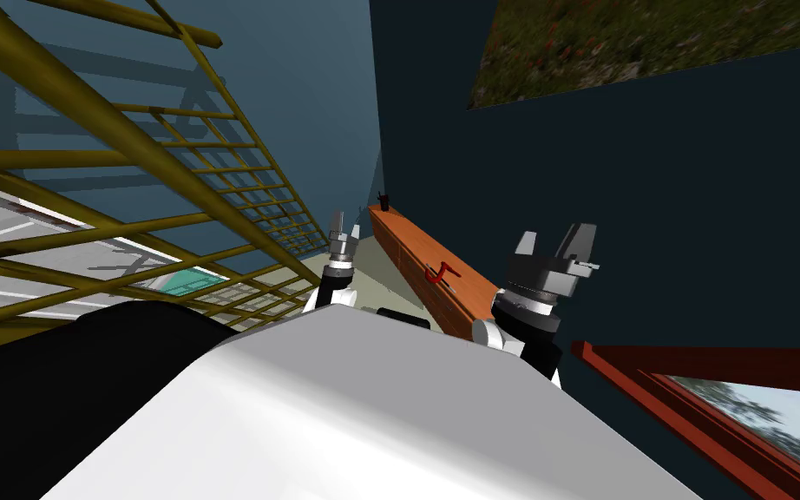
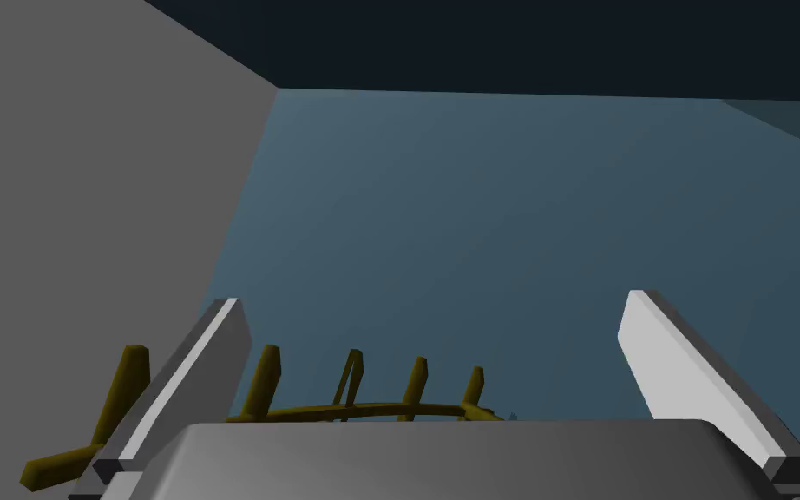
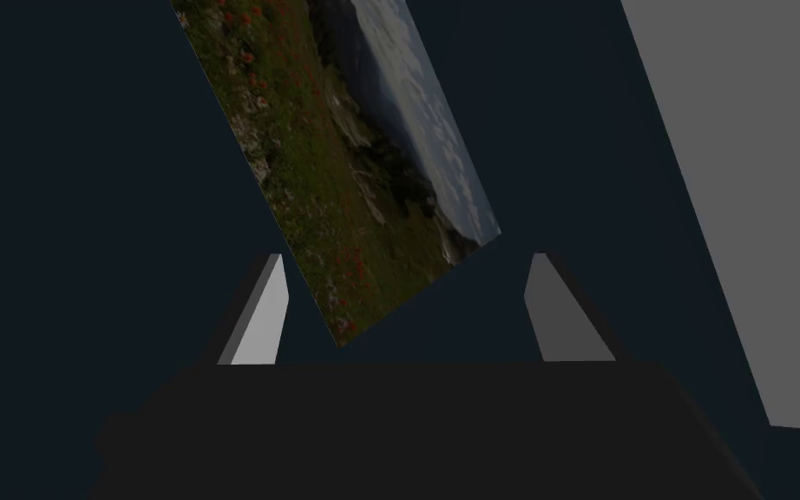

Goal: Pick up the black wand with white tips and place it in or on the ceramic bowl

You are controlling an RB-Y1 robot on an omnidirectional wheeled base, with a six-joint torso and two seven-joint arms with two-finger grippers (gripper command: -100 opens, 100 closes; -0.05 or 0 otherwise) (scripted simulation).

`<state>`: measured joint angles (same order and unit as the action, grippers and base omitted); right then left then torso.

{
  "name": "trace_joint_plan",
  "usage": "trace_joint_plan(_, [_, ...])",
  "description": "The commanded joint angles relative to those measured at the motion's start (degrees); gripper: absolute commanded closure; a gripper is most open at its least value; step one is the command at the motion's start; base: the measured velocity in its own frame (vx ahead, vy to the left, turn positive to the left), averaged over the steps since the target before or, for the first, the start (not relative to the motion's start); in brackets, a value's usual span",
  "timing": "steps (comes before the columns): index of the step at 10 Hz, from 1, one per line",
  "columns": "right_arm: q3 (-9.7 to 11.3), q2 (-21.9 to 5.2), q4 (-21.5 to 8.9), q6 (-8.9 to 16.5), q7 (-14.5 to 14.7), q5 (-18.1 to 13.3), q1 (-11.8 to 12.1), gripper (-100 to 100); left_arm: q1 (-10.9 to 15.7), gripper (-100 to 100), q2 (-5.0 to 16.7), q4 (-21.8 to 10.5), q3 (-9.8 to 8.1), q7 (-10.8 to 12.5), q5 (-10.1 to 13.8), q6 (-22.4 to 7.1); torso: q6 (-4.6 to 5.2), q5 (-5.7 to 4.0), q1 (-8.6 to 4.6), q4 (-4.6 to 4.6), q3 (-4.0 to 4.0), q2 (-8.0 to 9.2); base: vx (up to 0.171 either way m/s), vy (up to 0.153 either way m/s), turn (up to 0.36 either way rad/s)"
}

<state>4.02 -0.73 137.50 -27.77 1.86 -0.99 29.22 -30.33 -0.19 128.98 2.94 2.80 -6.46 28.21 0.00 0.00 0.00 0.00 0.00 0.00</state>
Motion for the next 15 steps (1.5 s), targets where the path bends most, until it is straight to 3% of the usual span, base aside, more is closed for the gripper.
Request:
trace_joint_plan(1, [0.4, -2.0, -0.4, 0.1, 0.3, -0.1, 0.0, -100, 0.0, 0, 0.0, 0.0, 0.00, 0.0, 0.0, 0.0, 0.00, 0.00, 0.00, 0.00, 0.00, 0.00, -0.009, 0.030, 0.026])
trace_joint_plan(5, [2.8, -6.2, -2.9, 0.9, 2.4, -0.8, -0.1, -100, 0.0, 0, 0.0, 0.0, 0.01, 0.0, 0.0, 0.0, -0.01, 0.08, 0.37, 0.01, 0.03, 0.05, -0.017, 0.091, 0.045])
trace_joint_plan(7, [5.6, -7.9, -6.4, 2.0, 5.1, -1.7, -0.2, -100, 0.0, 0, 0.0, 0.0, 0.02, 0.0, 0.0, 0.0, -0.02, 0.17, 0.83, 0.02, 0.06, 0.11, -0.027, 0.242, 0.115])
trace_joint_plan(13, [12.9, -9.7, -17.1, 5.2, 12.7, -5.2, 0.0, -100, 0.0, 0, 0.0, 0.0, 0.02, 0.0, 0.0, 0.0, -0.01, 0.20, 0.88, -0.01, -0.03, -0.05, 0.015, 0.211, 0.104])
trace_joint_plan(14, [12.9, -9.7, -17.9, 5.2, 12.7, -5.2, 0.0, -100, 0.0, 0, 0.0, 0.0, 0.02, 0.0, 0.0, 0.0, -0.01, 0.22, 0.93, -0.01, -0.04, -0.06, 0.037, 0.154, 0.005])
trace_joint_plan(15, [14.2, -10.0, -19.8, 5.8, 14.1, -6.0, 0.2, -100, 0.0, 0, 0.0, 0.0, 0.01, 0.0, 0.0, 0.0, 0.01, 0.17, 0.66, -0.02, -0.04, -0.07, 0.052, 0.106, 0.056])
